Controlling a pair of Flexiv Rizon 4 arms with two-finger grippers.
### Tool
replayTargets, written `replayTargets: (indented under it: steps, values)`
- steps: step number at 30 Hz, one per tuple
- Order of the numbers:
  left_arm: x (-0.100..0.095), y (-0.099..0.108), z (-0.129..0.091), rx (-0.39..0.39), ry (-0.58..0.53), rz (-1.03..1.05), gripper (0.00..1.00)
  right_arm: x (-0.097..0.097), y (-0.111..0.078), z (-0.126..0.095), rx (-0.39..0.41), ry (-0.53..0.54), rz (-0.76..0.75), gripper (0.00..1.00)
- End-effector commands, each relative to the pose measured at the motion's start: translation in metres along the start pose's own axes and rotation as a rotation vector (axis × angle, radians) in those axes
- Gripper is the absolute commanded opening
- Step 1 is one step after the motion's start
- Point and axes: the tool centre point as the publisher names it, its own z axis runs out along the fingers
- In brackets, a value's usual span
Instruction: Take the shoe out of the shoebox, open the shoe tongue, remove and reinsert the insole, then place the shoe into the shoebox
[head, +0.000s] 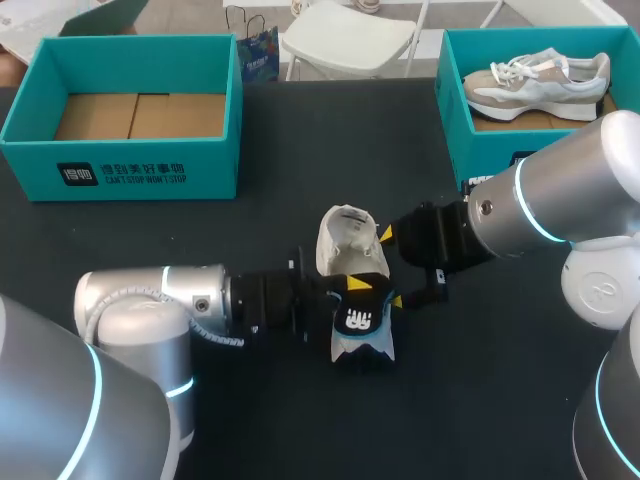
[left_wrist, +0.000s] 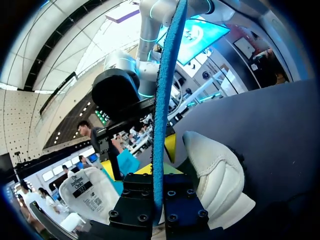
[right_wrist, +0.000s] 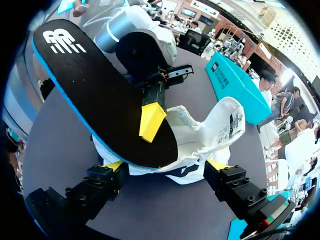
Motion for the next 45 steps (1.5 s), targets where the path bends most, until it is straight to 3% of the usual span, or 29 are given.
replayTargets:
  steps: [1,6,11,12,17,27,33,36,40,45]
  values:
    - [-0.003,0.015,0.004,-0.019,0.014,0.001,0.0,0.001,0.0,0.0,-0.001,-0.002,-0.001,1.0]
    - [-0.004,0.028,-0.002,-0.046,0.002,-0.023,0.0,0.001,0.0,0.0,-0.001,-0.002,-0.001,1.0]
    - [-0.008,0.021,-0.002,-0.042,-0.014,-0.022,0.01,0.001,0.0,0.0,-0.001,-0.002,-0.001,1.0]
    - [-0.009,0.018,-0.002,-0.042,-0.016,-0.016,0.25,0.001,0.0,0.0,-0.001,-0.002,-0.001,1.0]
    - [-0.013,0.008,-0.003,-0.031,-0.023,-0.004,0.42,0.001,0.0,0.0,-0.001,-0.002,-0.001,1.0]
    - [-0.017,-0.013,-0.007,-0.03,-0.021,0.012,0.4,0.001,0.0,0.0,-0.001,-0.002,-0.001,1.0]
    - [-0.011,-0.031,-0.01,-0.07,0.002,0.006,0.38,0.001,0.0,0.0,-0.001,-0.002,-0.001,1.0]
    - [-0.007,-0.035,-0.01,-0.089,0.007,-0.003,0.31,0.001,0.0,0.0,-0.001,-0.002,-0.001,1.0]
    - [-0.002,-0.038,-0.01,-0.134,0.015,-0.009,0.09,0.001,0.0,0.0,-0.001,-0.002,-0.001,1.0]
    - [0.003,-0.033,-0.009,-0.172,0.026,-0.001,0.0,0.001,0.0,0.0,-0.001,-0.002,-0.001,1.0]
